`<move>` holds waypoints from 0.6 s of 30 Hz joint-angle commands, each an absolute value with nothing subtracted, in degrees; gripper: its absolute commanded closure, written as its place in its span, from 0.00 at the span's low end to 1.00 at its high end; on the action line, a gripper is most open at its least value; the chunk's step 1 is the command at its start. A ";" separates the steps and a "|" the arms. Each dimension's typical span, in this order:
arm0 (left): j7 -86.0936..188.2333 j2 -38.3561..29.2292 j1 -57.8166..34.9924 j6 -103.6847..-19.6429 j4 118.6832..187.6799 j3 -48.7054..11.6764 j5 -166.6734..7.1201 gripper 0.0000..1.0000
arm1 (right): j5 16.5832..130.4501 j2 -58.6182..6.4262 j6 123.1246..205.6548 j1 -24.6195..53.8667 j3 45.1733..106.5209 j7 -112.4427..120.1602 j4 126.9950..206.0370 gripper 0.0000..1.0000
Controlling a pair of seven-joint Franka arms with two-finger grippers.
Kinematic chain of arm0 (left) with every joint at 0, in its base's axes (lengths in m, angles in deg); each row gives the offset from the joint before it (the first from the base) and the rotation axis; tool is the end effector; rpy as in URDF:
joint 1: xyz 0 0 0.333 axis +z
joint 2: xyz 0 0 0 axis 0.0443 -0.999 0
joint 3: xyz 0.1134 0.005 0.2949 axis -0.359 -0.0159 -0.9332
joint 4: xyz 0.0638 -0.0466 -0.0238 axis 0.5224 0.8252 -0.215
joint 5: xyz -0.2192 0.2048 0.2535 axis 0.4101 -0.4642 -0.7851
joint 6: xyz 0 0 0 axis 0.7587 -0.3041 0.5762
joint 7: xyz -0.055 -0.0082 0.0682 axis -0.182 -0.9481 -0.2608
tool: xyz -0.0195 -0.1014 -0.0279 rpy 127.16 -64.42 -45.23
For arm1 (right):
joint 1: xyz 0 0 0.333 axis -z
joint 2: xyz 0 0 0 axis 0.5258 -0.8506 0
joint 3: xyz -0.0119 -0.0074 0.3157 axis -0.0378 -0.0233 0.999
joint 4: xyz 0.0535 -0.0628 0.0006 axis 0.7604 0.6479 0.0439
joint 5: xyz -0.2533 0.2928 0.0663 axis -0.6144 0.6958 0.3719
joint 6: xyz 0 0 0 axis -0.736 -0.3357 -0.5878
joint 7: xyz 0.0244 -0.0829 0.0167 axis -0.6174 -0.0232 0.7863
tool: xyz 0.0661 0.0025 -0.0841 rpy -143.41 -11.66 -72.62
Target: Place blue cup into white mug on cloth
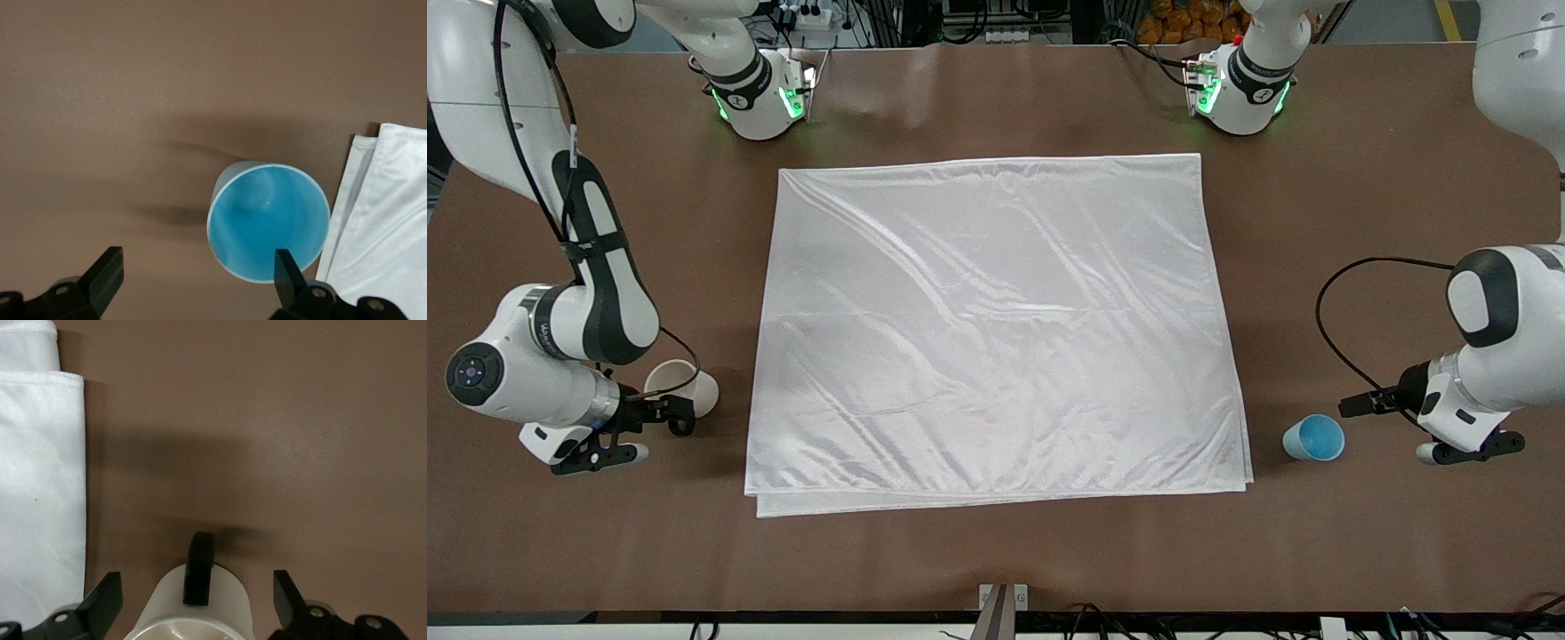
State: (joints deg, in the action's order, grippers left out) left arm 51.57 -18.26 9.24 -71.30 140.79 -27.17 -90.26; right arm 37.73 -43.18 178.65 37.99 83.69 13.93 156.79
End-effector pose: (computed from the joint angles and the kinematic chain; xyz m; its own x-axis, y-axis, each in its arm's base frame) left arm 0.7090 0.0470 0.2617 0.9865 0.1638 0.0007 0.1632 -0.9829 0.0852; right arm 0.7028 -0.0514 0.2308 0.9851 0.1719 0.0102 0.1722 -0.9842 -0.0413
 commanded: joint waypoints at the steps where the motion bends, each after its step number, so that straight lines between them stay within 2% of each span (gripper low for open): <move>1: 51.90 -19.98 9.24 -73.08 139.87 -26.91 -91.67 0.00 | 38.08 -43.76 178.50 38.05 84.02 14.03 155.82 0.89; 5: 51.98 -20.34 9.24 -73.52 139.87 -26.91 -91.67 0.00 | 38.08 -43.68 178.41 37.96 84.02 14.03 155.82 1.00; 11: 51.98 -20.69 8.98 -73.96 139.87 -26.91 -91.67 0.01 | 38.08 -43.24 177.88 37.35 84.11 14.03 155.56 1.00; 18: 52.07 -21.57 8.89 -74.75 139.87 -26.91 -91.76 0.17 | 38.08 -41.48 171.66 35.77 84.64 11.67 153.20 1.00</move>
